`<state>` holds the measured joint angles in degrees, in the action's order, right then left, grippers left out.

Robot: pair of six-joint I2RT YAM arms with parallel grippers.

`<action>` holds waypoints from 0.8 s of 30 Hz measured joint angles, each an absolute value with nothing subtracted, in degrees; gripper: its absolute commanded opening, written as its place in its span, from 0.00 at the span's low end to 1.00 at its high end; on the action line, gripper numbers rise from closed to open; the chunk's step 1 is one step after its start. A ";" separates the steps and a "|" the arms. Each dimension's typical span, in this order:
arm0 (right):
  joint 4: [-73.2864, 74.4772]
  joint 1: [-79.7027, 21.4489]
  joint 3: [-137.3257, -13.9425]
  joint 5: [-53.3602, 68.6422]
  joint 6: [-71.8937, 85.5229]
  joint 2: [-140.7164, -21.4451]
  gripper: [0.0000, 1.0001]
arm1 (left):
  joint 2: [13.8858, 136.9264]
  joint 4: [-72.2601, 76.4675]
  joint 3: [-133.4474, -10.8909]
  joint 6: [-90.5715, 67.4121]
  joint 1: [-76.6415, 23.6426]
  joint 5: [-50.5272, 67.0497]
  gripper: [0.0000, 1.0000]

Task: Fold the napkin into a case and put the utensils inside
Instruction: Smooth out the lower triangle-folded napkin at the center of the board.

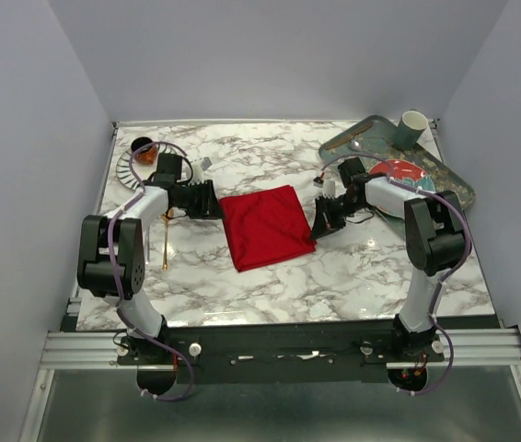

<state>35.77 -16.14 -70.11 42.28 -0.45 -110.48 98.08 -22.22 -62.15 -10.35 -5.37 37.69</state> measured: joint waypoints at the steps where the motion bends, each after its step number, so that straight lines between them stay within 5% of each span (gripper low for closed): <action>1: 35.81 -16.14 -70.11 42.59 -0.43 -110.13 0.01 | 97.65 -22.11 -61.91 -10.46 -5.39 37.69 0.44; 13: 36.10 -16.14 -65.60 44.64 1.04 -108.29 0.06 | 96.09 -20.60 -59.81 -11.94 -5.45 37.76 0.43; 17: 35.86 -16.14 -65.65 43.86 0.97 -109.84 0.19 | 95.90 -20.86 -59.05 -10.94 -6.24 38.70 0.35; 24: 38.04 -16.14 -65.60 42.65 -0.25 -110.04 0.58 | 95.57 -25.50 -58.81 -7.25 -12.67 46.50 0.24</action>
<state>38.04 -16.14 -65.60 42.65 -0.25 -110.04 95.57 -25.50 -58.81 -7.25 -12.67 46.50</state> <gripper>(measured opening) 0.426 0.261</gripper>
